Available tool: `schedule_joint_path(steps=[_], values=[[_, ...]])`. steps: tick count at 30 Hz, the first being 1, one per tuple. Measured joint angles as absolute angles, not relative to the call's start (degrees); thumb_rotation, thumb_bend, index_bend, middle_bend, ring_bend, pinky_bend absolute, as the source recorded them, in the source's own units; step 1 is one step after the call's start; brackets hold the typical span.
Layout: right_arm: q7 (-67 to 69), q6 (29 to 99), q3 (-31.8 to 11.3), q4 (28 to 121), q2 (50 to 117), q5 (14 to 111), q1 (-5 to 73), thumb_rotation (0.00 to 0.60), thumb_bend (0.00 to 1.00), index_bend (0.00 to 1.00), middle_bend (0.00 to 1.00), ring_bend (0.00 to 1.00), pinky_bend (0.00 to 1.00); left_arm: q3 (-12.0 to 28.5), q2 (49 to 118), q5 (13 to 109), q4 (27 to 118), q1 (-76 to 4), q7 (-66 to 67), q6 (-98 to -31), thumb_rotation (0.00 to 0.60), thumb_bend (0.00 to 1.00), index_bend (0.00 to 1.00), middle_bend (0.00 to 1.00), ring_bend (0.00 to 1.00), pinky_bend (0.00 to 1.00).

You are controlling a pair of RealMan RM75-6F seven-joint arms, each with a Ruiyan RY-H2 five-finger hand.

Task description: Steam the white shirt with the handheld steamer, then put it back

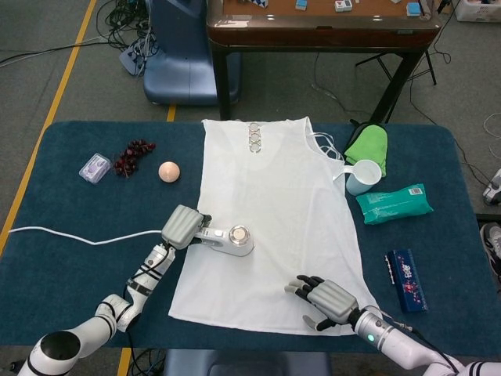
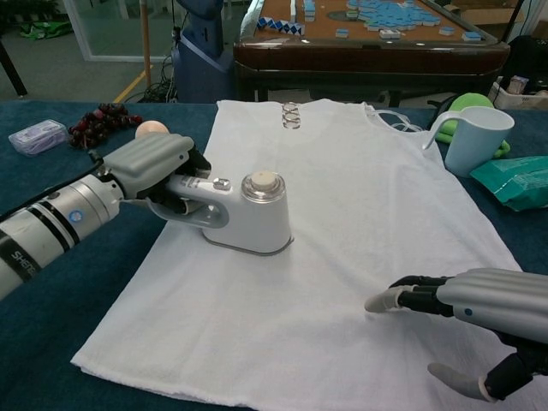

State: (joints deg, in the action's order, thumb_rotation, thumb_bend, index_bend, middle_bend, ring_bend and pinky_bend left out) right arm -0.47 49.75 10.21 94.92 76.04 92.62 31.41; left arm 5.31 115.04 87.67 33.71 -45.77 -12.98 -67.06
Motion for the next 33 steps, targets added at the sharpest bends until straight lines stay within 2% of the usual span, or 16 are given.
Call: schedule_joint_path(steps=[19, 33], values=[[1.05, 50.94, 10.81, 94.58, 75.39, 93.69, 30.84, 0.444, 0.51, 0.0, 0.11, 0.03, 0.14, 6.58, 119.3, 87.79, 32.58, -50.53, -8.23, -64.18, 0.6, 0.25, 0.78, 0.86, 0.72, 0.77], [1.01, 50.37, 10.75, 94.66, 75.59, 93.59, 31.1, 0.446, 0.51, 0.0, 0.11, 0.03, 0.14, 8.29, 119.63, 86.19, 27.79, -52.49, -8.56, -62.48, 0.6, 0.25, 0.78, 0.86, 0.72, 0.77]])
